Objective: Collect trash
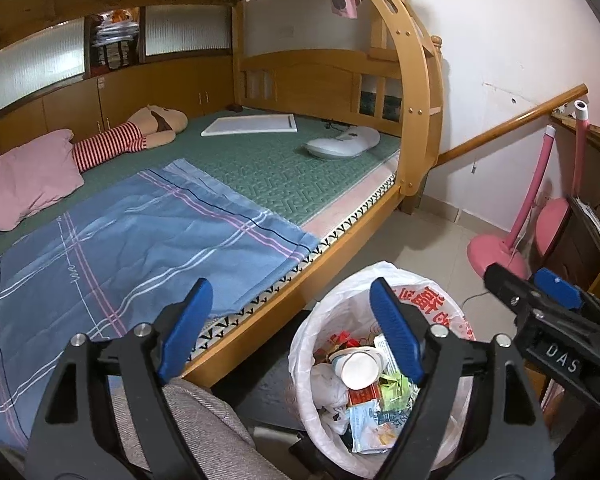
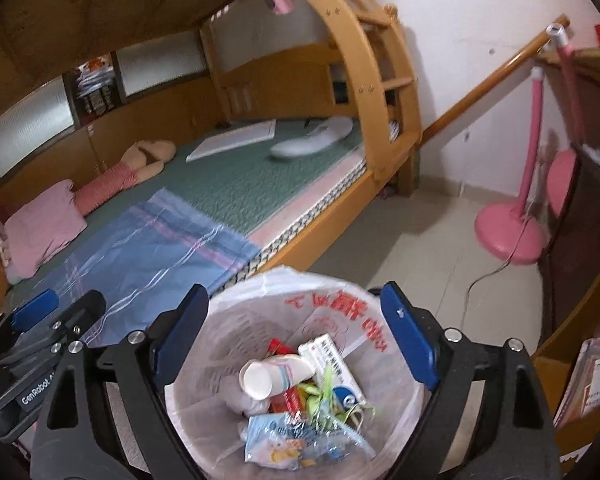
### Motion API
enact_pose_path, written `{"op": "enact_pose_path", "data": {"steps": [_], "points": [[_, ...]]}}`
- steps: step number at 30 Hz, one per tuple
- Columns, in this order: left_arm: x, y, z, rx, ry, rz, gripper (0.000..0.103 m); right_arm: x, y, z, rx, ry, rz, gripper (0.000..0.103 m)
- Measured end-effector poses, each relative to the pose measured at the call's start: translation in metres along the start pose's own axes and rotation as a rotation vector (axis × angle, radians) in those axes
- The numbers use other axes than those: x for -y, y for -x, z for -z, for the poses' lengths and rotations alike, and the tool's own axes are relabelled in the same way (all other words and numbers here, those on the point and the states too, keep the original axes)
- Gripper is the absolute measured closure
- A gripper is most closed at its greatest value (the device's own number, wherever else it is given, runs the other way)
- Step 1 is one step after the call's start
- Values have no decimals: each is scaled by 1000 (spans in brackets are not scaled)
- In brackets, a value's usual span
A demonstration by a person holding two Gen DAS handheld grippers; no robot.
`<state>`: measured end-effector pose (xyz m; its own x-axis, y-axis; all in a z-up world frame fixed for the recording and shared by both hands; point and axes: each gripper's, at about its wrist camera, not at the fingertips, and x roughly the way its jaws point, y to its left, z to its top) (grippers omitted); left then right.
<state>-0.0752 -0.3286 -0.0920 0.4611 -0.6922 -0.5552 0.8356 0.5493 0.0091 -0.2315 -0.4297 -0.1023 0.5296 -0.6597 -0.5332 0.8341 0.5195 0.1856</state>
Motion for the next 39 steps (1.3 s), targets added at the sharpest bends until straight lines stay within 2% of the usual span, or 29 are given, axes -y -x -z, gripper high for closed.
{"op": "enact_pose_path", "data": {"steps": [4,7,14,20,29,39], "points": [[3,19,-3,64,-20,-17,11,-2,15,-1,81,-17,58,10],[2,35,-6,107,-24,-14,3,-5,27,-1,136,-28,140,5],[3,63,-10,176,-49,-33,3,-2,42,0,181,-80,256,5],[4,88,-11,233,-68,1,3,-4,59,8,228,-136,328,3],[2,107,-8,265,-92,29,3,-21,77,14,270,-126,332,3],[-7,118,-4,261,-81,62,3,-31,89,15,299,-109,317,3]]}}
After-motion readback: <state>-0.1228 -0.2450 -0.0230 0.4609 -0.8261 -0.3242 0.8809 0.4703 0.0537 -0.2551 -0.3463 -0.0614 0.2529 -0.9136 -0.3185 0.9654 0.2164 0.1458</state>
